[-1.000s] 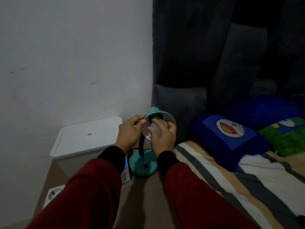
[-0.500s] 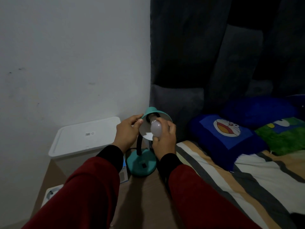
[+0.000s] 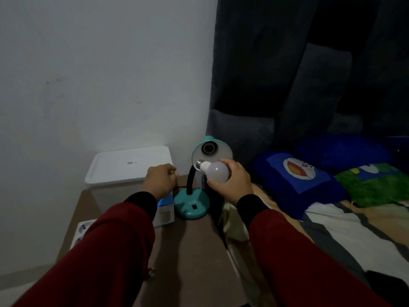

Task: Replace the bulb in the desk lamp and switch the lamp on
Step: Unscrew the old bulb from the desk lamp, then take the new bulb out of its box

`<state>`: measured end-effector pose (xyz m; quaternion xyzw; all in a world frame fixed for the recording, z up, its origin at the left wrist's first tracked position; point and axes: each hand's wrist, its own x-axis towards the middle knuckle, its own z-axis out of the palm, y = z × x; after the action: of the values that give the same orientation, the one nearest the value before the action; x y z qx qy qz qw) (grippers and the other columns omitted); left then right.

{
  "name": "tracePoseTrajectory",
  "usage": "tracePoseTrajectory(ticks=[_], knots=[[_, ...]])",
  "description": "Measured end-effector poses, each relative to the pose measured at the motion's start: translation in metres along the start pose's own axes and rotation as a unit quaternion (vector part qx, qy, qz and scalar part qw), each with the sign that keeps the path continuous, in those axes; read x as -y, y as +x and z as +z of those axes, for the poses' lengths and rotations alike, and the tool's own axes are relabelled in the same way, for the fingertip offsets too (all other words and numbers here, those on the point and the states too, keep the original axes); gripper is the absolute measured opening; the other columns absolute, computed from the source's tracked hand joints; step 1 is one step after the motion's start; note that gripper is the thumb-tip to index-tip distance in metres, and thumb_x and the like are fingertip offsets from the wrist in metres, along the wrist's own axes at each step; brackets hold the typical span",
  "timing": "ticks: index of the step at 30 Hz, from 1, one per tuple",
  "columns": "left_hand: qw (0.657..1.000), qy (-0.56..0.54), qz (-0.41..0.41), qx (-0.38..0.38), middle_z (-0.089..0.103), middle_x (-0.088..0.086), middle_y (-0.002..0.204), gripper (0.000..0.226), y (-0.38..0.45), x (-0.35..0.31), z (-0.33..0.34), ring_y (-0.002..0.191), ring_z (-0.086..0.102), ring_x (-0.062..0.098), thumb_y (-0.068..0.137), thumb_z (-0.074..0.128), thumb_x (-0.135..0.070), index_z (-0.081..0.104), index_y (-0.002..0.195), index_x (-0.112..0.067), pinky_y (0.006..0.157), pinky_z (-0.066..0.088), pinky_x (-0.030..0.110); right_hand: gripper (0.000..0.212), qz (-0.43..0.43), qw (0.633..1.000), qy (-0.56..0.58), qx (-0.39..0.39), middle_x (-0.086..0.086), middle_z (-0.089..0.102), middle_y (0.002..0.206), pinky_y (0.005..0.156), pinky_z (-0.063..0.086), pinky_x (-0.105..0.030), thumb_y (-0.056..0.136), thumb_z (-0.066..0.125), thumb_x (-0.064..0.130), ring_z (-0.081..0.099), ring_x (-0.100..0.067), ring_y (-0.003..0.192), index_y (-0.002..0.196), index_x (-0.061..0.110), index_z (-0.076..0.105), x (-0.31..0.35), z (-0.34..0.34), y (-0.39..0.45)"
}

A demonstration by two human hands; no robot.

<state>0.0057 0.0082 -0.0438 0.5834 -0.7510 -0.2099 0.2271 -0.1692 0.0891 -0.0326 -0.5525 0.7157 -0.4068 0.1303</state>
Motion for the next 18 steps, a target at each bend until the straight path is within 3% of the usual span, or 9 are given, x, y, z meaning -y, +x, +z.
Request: tracePoseTrajectory(ticks=[7,12,18], knots=[[0.995,0.079,-0.020,0.058,0.057,0.016,0.135,0.040,-0.019,0.049,0.012,0.126,0.051,0.029,0.093,0.055,-0.021,0.054,0.131,-0.009,0.106,0.041,0.034,0.057,-0.012,0.993,0.027,0.117,-0.002,0.056,0.114,0.080,0.047,-0.029,0.065,0.080,0.015,0.056,-0.020,0.099,0.116,0.020,0.054,-0.007,0.022,-0.014],[0.995,0.075,-0.040,0.048,0.054,0.014,0.136,0.043,-0.019,0.075,0.029,0.127,0.050,0.029,0.092,0.056,-0.023,0.052,0.133,-0.010,0.107,0.037,0.033,0.063,0.007,0.976,0.001,0.217,-0.003,0.057,0.126,0.097,0.049,-0.036,0.065,0.081,0.015,0.055,-0.021,0.113,0.121,0.023,0.054,-0.030,0.061,-0.018],[0.998,0.009,-0.056,0.011,0.054,0.018,0.134,0.052,-0.012,0.091,0.055,0.122,0.053,0.035,0.089,0.063,-0.021,0.047,0.136,-0.008,0.103,0.041,0.036,0.066,0.038,0.954,-0.025,0.295,-0.006,0.056,0.129,0.089,0.042,-0.026,0.068,0.079,0.011,0.053,-0.022,0.115,0.128,0.019,0.052,-0.058,0.103,-0.022]])
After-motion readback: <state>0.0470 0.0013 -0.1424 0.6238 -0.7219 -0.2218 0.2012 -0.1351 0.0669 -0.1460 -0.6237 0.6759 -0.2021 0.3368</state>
